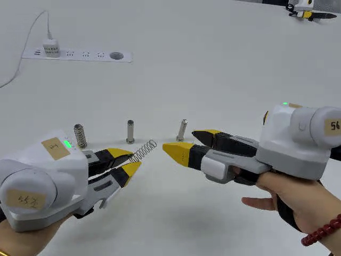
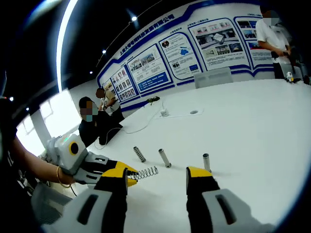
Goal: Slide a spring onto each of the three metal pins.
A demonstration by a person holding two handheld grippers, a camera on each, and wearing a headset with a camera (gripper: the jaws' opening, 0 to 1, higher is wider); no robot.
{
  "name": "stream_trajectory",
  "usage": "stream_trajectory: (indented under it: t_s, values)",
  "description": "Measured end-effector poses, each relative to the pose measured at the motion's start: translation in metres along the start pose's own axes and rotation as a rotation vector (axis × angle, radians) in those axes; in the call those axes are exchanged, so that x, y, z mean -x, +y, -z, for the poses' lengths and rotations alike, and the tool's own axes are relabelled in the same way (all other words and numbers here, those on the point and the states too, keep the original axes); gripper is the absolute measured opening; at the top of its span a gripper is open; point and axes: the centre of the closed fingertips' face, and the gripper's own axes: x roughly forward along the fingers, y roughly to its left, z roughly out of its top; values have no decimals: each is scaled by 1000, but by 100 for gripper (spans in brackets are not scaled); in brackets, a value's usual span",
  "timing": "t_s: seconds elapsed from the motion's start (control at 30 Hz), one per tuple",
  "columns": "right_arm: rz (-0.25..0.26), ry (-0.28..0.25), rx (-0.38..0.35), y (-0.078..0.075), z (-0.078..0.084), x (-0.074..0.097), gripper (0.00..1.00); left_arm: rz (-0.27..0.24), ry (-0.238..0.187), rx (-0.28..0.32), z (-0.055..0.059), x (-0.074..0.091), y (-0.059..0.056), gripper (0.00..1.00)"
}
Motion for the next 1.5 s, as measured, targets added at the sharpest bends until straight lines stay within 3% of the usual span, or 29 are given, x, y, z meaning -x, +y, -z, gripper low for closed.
stream_trajectory:
  t_s: [0.57,0.8,0.93,1.17,1.5]
  values:
    - [-103,-17,-167,25,-12,-11,37,-10,-144,-21,-34,20,-7,9]
    - [-133,-10,-209,31,-12,-14,31,-12,-172,-17,-42,23,-8,9]
    - [-178,-19,-305,38,-13,-15,29,-2,-201,-16,-49,25,-11,9]
    - [-194,-24,-330,43,-14,-17,25,4,-228,-8,-56,27,-12,9]
    - [-242,-66,-424,47,-22,-16,14,4,-224,3,-56,28,-12,10]
